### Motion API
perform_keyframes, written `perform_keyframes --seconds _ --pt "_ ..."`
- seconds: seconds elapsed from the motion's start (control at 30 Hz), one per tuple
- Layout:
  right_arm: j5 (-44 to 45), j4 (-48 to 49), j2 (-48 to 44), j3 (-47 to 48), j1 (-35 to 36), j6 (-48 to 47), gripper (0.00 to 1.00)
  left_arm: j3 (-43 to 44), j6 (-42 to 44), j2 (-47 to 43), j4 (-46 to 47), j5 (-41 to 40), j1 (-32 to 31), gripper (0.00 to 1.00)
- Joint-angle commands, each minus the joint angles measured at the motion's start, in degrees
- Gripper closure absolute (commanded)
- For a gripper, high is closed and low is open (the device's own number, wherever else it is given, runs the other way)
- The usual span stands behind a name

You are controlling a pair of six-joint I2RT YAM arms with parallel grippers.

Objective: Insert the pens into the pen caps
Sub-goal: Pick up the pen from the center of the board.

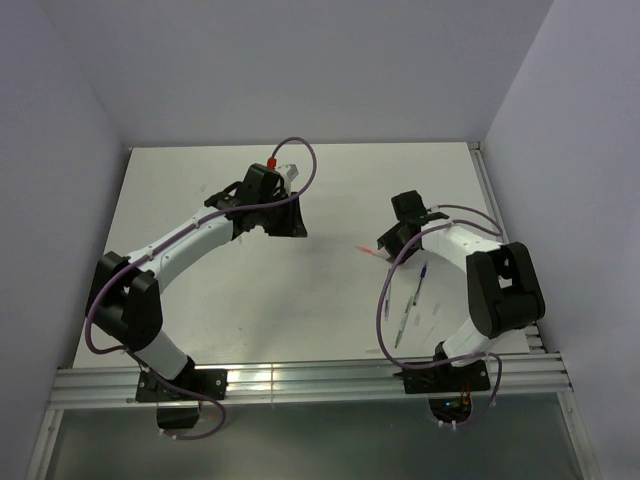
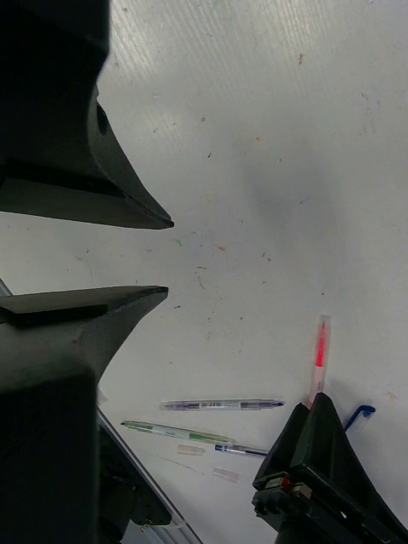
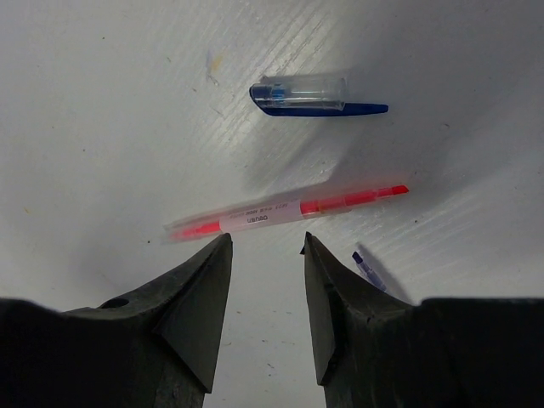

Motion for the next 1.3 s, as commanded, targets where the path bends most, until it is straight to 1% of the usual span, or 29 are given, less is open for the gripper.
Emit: perform_keyframes --seconds 0.0,0.47,1.27 --pt "0.6 1.2 1.0 2.2 -0.6 1.8 0.53 -0.3 -0.3 -1.0 2.1 0.5 0.0 0.62" --pt "0.8 -1.2 4.0 5.3 -0.6 2.6 0.54 -0.3 -0.1 -0.7 2.0 -0.1 0.0 0.64" --pt "0.4 -2.6 8.0 6.9 -0.7 2.0 0.55 -0.2 -0.2 0.6 2.1 0.0 0.2 0.65"
